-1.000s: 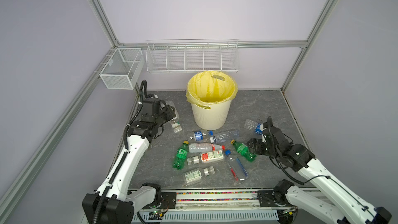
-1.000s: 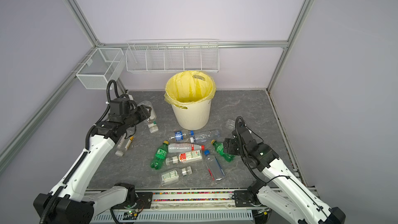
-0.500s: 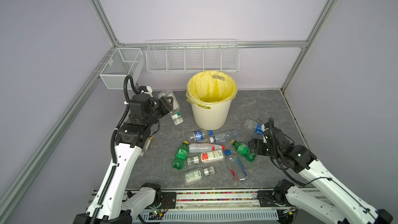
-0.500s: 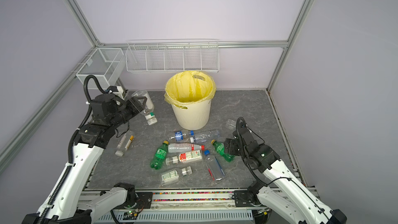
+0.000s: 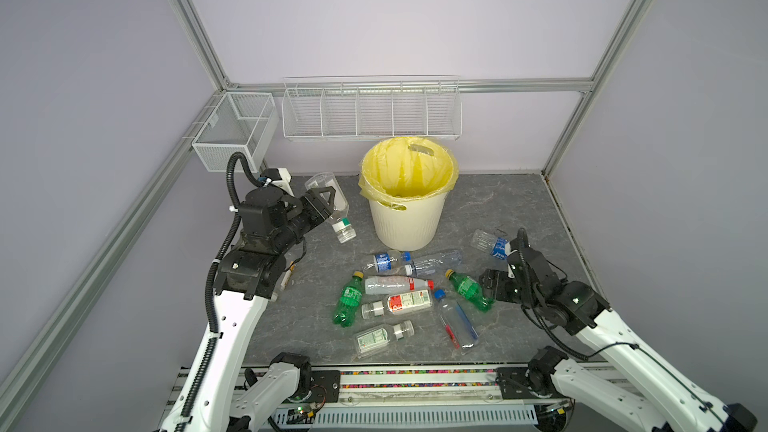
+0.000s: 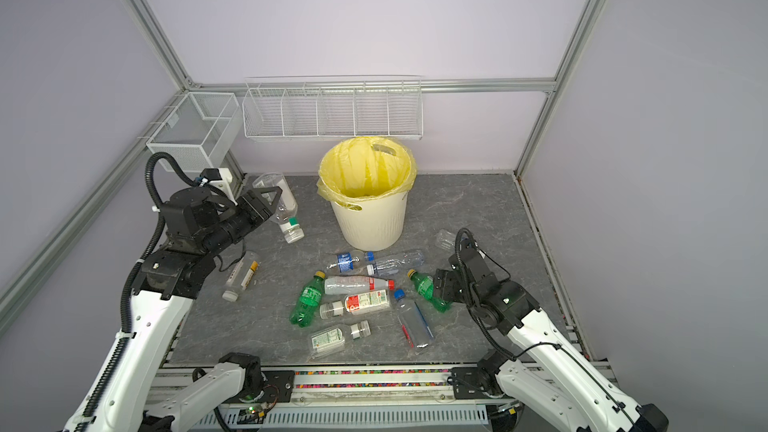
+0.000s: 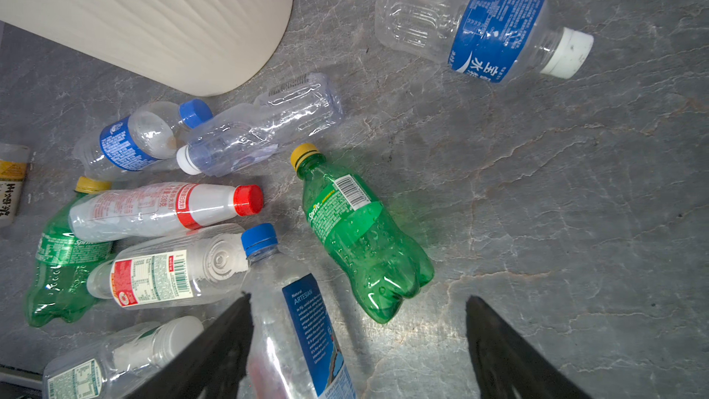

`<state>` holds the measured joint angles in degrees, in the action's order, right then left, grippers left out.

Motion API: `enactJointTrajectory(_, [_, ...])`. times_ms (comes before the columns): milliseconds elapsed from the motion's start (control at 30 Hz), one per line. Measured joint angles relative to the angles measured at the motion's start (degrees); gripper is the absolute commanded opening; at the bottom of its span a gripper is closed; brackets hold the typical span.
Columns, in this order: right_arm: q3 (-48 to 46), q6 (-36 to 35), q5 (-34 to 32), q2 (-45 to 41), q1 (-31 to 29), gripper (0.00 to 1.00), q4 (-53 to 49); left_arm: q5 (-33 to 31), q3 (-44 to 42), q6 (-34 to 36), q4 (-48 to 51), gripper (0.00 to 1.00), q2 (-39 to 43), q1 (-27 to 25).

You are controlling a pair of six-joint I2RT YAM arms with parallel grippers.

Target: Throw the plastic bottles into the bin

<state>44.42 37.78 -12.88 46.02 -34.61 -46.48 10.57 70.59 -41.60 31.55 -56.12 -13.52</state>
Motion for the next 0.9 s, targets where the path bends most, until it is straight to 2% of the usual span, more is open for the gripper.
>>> enactJointTrajectory(200, [-0.13,0.02,-0.39,-0.04,0.0,0.88,0.0,2.69,0.02,-2.19,-2.14,0.54,-1.6,0.0])
enactJointTrajectory(300, [-0.17,0.15,-0.61,-0.04,0.0,0.88,0.0,3.98,3.1,-3.3,-3.21,0.55,-5.79,-0.37])
enactJointTrajectory(367, [-0.24,0.2,-0.79,-0.09,0.0,0.88,0.02,3.89,6.34,-3.98,-3.82,0.59,-9.42,-1.49])
enactJointTrajectory(467, [-1.27,0.42,-1.07,-0.55,0.0,0.88,0.37,1.29,16.06,-4.28,-4.26,0.77,-18.14,-6.99])
enactJointTrajectory(533, [-2.1,0.72,-1.36,-0.63,0.0,0.88,0.46,-0.48,26.71,-3.61,-4.02,1.0,-26.91,-11.67])
enactJointTrajectory(633, [-2.21,1.25,-1.49,-0.52,0.0,0.88,0.46,-1.16,43.21,-2.8,-0.26,1.0,-39.47,-13.92])
enactJointTrajectory(700, [-1.99,1.29,-1.51,-0.52,0.0,0.88,-0.02,-2.16,50.05,-2.4,3.32,1.0,-44.65,-13.29])
enactJointTrajectory(800, [-1.25,1.29,-2.34,-0.92,0.0,0.88,-1.18,-3.48,51.28,-1.27,8.07,1.0,-45.22,-11.85])
enactJointTrajectory(900, [-1.14,1.25,-3.69,-2.45,0.0,0.88,-2.51,-4.07,49.51,-0.44,8.81,1.0,-41.4,-11.39])
